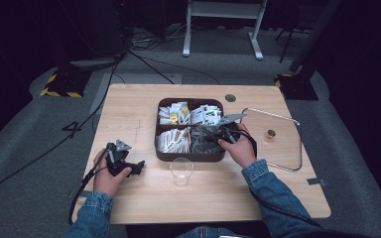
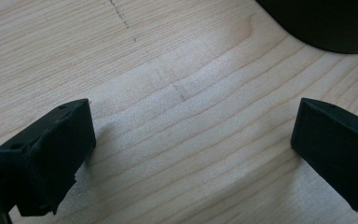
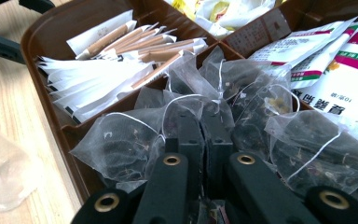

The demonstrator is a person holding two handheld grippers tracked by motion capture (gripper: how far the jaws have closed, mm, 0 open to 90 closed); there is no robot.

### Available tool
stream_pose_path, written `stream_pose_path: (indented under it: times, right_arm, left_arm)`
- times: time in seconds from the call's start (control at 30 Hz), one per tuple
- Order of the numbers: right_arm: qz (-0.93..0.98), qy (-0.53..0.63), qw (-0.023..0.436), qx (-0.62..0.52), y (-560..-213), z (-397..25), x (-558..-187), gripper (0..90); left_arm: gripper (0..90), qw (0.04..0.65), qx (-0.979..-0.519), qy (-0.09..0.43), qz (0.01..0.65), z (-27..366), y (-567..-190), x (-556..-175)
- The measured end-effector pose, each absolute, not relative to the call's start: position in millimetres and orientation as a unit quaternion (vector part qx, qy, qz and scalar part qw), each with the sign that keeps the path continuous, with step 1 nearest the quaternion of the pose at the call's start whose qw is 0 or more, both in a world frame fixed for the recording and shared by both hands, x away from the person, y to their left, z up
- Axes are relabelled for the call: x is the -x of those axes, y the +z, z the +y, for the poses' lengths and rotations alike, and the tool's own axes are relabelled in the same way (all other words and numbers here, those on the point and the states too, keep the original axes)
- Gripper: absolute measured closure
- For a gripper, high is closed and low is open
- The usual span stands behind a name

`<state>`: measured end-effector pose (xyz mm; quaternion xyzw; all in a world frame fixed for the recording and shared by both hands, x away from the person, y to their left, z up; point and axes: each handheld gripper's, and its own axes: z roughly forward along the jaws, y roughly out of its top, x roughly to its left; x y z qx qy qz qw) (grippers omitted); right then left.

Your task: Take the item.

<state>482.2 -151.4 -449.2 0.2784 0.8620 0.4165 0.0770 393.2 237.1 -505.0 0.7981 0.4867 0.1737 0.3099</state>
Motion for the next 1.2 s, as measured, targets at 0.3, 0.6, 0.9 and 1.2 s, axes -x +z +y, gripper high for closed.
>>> stream_pose_path:
  times: [0.3,0.6,0.9,1.2]
  right_arm:
    - [0.845,0.446,0.084,-0.282,-439.6,-158.2,-480.1,89.4]
    - [0.823,0.483,0.1,-0.28,-426.7,-164.5,-474.8,89.4]
    - [0.802,0.52,0.103,-0.275,-409.5,-169.2,-466.9,89.4]
    - [0.802,0.527,0.115,-0.256,-394.6,-166.7,-455.1,89.4]
  left_arm:
    - [0.2,0.31,-0.798,0.174,0.486,237.1,-505.0,-393.2]
    - [0.2,0.31,-0.798,0.172,0.487,237.0,-505.0,-393.4]
    - [0.2,0.31,-0.798,0.173,0.486,237.0,-505.1,-393.5]
    - [0.1,0.31,-0.797,0.17,0.489,235.9,-504.9,-394.8]
